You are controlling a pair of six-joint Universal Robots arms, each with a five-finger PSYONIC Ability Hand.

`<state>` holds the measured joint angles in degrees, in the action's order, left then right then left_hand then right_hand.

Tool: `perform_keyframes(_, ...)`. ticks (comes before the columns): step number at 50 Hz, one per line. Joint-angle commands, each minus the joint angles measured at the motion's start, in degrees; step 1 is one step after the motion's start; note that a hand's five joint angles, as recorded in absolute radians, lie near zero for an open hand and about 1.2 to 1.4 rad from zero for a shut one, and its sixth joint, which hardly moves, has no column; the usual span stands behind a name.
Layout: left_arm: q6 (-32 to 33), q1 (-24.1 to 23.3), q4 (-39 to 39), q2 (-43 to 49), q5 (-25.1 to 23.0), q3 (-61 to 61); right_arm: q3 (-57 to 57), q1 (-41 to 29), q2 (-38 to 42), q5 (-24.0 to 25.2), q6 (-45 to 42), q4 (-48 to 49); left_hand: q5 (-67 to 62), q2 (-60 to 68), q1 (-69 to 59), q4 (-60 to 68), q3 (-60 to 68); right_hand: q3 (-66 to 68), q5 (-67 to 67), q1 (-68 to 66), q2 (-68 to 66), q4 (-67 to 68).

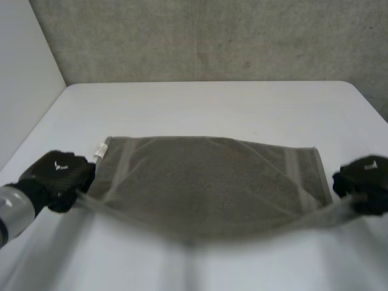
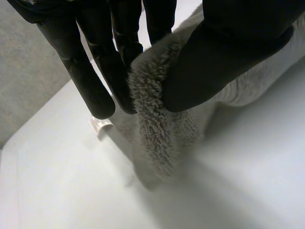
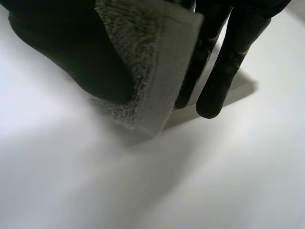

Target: Fold the towel.

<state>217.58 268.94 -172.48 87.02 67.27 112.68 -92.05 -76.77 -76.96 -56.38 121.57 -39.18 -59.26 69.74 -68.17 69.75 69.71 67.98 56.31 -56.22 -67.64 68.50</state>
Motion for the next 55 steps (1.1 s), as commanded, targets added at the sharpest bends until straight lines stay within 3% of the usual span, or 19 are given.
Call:
perform_keyframes(1,-0.93,-1.58,-6.73,16.95,1.02,-12.48,11.43,-8.82,11.02,-5.29,13.07,14.02,-10.74,10.26,-11.83,10.25,10.29,12.02,13.69,-23.78,-12.36,11.5)
perform_keyframes(3,-1.28,-4.29,-8.75,25.45,1.9,-20.8,12.84,-10.31,13.4,-8.1,14.65,16.91,-10.74,10.26,-11.83,10.25,10.29,12.02,13.69,-23.78,-12.36,11.5)
perform_keyframes(4,-1.28,-4.31,-8.76,25.48,1.9,-20.83,12.86,-10.33,13.42,-8.13,14.66,16.94,-10.74,10.26,-11.83,10.25,10.29,12.02,13.69,-23.78,-12.36,11.5)
perform_keyframes(6,-1.72,-6.15,-9.63,29.17,3.13,-25.31,14.96,-13.04,17.01,-13.81,20.08,25.68,-10.74,10.26,-11.83,10.25,10.29,12.02,13.69,-23.78,-12.36,11.5)
perform_keyframes(9,-3.38,-7.64,-11.47,36.34,6.54,-34.59,15.58,-14.37,19.47,-16.82,23.7,32.73,-10.74,10.26,-11.83,10.25,10.29,12.02,13.69,-23.78,-12.36,11.5)
perform_keyframes(21,-4.88,-10.89,-22.81,53.58,8.14,-54.21,18.12,-18.67,26.86,-24.82,25.83,44.27,-10.74,10.26,-11.83,10.25,10.29,12.02,13.69,-23.78,-12.36,11.5)
perform_keyframes(27,-4.71,-11.6,-23.26,58.96,7.61,-58.79,19.54,-19.29,28.89,-25.27,25.56,45.94,-10.74,10.26,-11.83,10.25,10.29,12.02,13.69,-23.78,-12.36,11.5)
perform_keyframes(31,-4.53,-11.6,-23.35,59.93,7.61,-59.5,20.76,-19.29,30.11,-25.61,25.3,47.7,-10.74,10.26,-11.83,10.25,10.29,12.02,13.69,-23.78,-12.36,11.5)
perform_keyframes(32,-4.53,-11.6,-23.43,60.02,7.53,-59.5,21.29,-19.29,30.47,-25.97,25.12,48.22,-10.74,10.26,-11.83,10.25,10.29,-4.58,-2.9,-7.19,4.23,-5.1)
perform_keyframes(33,-4.45,-11.6,-23.43,59.93,7.53,-59.16,21.29,-19.29,30.47,-25.97,25.12,48.23,17.88,-18.36,16.79,-18.37,-18.33,-4.74,-3.07,-7.03,4.4,-5.26)
perform_keyframes(34,-4.44,-11.6,-23.43,59.93,7.53,-59.15,21.82,-19.29,30.73,-26.23,25.12,48.23,18.17,-18.64,17.08,-18.65,-18.62,-44.55,-42.87,32.78,44.2,-45.06)
perform_keyframes(35,-4.27,-11.6,-23.43,59.76,7.61,-58.89,21.82,-19.29,30.73,-26.23,25.12,48.23,51.64,-52.12,50.55,-52.13,-52.09,-44.94,-43.27,33.18,44.6,-45.46)
perform_keyframes(36,-4.27,-11.6,-23.43,59.76,7.61,-58.89,22.08,-19.29,30.65,-26.58,25.21,48.14,51.98,-52.46,50.89,-52.46,-52.43,-57.98,-56.31,46.22,57.64,-58.5)
perform_keyframes(37,-4.18,-11.86,-23.52,59.5,7.7,-58.28,22.17,-19.29,30.3,-27.11,25.47,48.06,58.97,-59.45,57.89,-59.46,-59.43,-57.98,-56.31,46.22,57.64,-58.5)
perform_keyframes(43,-2.51,-12.57,-25.45,54.59,8.31,-54.15,21.03,-19.29,26.78,-28.25,25.83,47.7,59.21,-59.69,58.13,-59.7,-59.66,-57.98,-56.31,46.22,57.64,-58.5)
perform_keyframes(48,-2.86,-13.18,-25.28,47.72,8.58,-48.87,15.69,-18.77,18.64,-28.08,26.0,46.91,59.21,-59.69,58.13,-59.7,-59.66,-57.98,-56.31,46.22,57.64,-58.5)
perform_keyframes(55,-7.94,-13.71,-23.96,35.96,8.67,-35.54,7.42,-18.77,10.53,-27.55,25.91,40.87,59.21,-59.69,58.13,-59.7,-59.66,-57.98,-56.31,46.22,57.64,-58.5)
